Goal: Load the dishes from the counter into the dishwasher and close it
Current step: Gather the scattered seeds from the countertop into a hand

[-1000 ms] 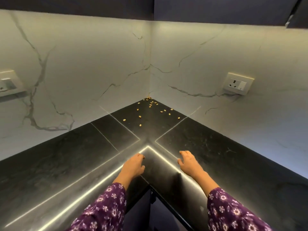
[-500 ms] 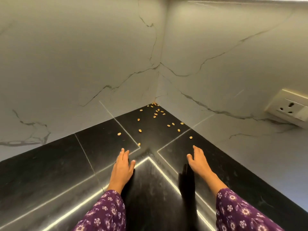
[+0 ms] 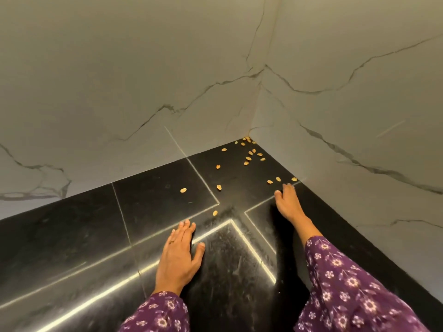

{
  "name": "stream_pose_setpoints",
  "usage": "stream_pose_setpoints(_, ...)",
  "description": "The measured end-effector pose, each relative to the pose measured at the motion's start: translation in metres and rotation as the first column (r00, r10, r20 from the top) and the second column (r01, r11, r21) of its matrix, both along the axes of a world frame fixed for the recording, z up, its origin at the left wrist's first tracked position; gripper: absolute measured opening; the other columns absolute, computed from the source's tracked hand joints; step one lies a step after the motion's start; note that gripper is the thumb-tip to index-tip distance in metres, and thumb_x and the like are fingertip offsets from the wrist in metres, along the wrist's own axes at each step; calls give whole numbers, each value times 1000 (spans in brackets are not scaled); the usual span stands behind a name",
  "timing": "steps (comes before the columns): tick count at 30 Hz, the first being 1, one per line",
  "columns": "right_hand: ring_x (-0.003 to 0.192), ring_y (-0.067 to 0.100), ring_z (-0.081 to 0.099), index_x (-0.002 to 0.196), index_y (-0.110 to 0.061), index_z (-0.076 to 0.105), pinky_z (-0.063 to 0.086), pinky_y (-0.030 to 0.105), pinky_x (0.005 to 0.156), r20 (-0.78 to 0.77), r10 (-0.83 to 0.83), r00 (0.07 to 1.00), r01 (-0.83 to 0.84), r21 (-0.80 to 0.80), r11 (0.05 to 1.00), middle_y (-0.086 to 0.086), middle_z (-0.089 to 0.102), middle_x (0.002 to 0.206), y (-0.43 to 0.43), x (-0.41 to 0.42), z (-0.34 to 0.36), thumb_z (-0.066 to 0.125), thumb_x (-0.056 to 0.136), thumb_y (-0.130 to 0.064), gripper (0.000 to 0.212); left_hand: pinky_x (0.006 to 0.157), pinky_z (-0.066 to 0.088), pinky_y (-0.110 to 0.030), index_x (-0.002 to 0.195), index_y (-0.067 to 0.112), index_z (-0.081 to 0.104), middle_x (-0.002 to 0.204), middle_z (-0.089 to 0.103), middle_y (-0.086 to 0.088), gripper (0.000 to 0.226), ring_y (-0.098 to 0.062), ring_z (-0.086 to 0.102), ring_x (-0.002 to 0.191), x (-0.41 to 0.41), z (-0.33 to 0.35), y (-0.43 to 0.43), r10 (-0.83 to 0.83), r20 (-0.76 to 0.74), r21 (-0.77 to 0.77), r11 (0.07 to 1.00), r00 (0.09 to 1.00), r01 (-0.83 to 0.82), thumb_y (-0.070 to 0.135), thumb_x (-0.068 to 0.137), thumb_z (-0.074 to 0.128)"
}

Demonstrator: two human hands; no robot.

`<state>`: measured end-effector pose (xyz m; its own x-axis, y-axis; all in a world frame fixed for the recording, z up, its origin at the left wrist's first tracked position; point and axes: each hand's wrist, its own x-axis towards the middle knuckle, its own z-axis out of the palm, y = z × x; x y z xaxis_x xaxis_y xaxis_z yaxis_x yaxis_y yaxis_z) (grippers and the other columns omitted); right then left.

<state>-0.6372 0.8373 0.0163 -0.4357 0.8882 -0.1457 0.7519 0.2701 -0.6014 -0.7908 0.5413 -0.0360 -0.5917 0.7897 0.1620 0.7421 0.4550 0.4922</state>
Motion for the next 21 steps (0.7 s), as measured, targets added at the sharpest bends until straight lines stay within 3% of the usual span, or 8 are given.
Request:
stream_pose_setpoints(2, 115, 31, 44, 108, 0, 51, 34, 39, 98, 14, 140, 990, -140, 20, 990, 18, 49, 117, -12, -24, -5, 33, 93, -29, 37, 115, 10, -21, 144, 24, 38, 150, 31, 11, 63, 3, 18, 137, 1, 3, 1, 43, 36, 29, 999, 998, -44, 58, 90, 37)
stream_pose_setpoints(4, 132, 28, 34, 128, -1, 46, 25, 35, 109, 10, 339, 941, -339, 29, 940, 16, 43, 136, -32, -42, -6, 33, 99, -22, 38, 114, 18, -22, 139, 25, 45, 147, 39, 11, 54, -1, 29, 136, 1, 4, 2, 92, 68, 54, 994, 993, -96, 51, 92, 47)
stream_pose_setpoints(6, 142, 19, 21, 141, -7, 37, 14, 29, 114, -58, 445, 894, -438, 97, 894, 8, 32, 150, -39, -50, -9, 33, 102, -21, 42, 111, 25, -24, 134, 24, 52, 142, 47, 10, 49, -5, 38, 133, 0, 4, 5, 130, 56, 67, 989, 990, -134, 48, 92, 50)
stream_pose_setpoints(9, 141, 20, 24, 137, -9, 46, 16, 30, 114, -159, 340, 927, -292, 261, 920, 8, 38, 147, -19, -41, -6, 36, 101, -20, 39, 98, 42, -27, 118, 21, 65, 123, 63, 7, 39, -10, 57, 117, -2, 2, 12, 159, -86, 78, 985, 984, -152, 45, 89, 53)
stream_pose_setpoints(11, 139, 26, 28, 136, -4, 44, 21, 37, 115, -140, 169, 976, -125, 278, 952, 14, 39, 145, 9, -22, -5, 37, 100, -23, 41, 84, 49, -27, 101, 23, 67, 103, 68, 10, 37, -12, 64, 98, -4, 5, 16, 151, -179, 77, 987, 972, -139, 49, 83, 48)
stream_pose_setpoints(14, 127, 33, 39, 133, 3, 41, 31, 42, 107, -74, -20, 997, 35, 213, 976, 22, 43, 135, 49, 7, -9, 40, 98, -27, 46, 78, 47, -26, 92, 25, 63, 92, 63, 12, 34, -10, 61, 88, -5, 7, 19, 147, -187, 68, 988, 971, -136, 52, 79, 47)
stream_pose_setpoints(18, 136, 29, 31, 140, 1, 33, 24, 40, 112, 17, 44, 999, -45, 129, 991, 18, 35, 145, 66, 6, -17, 38, 99, -31, 52, 80, 48, -29, 92, 25, 65, 94, 65, 13, 39, -10, 62, 91, -5, 9, 19, 157, -195, 56, 987, 968, -149, 57, 77, 49)
stream_pose_setpoints(21, 141, 28, 22, 142, -1, 33, 17, 42, 117, -1, 64, 998, -63, 142, 988, 16, 27, 151, 61, -13, -22, 34, 100, -31, 51, 82, 43, -26, 91, 28, 64, 92, 62, 17, 35, -7, 58, 89, -8, 10, 20, 191, -96, 72, 980, 977, -184, 54, 82, 43)
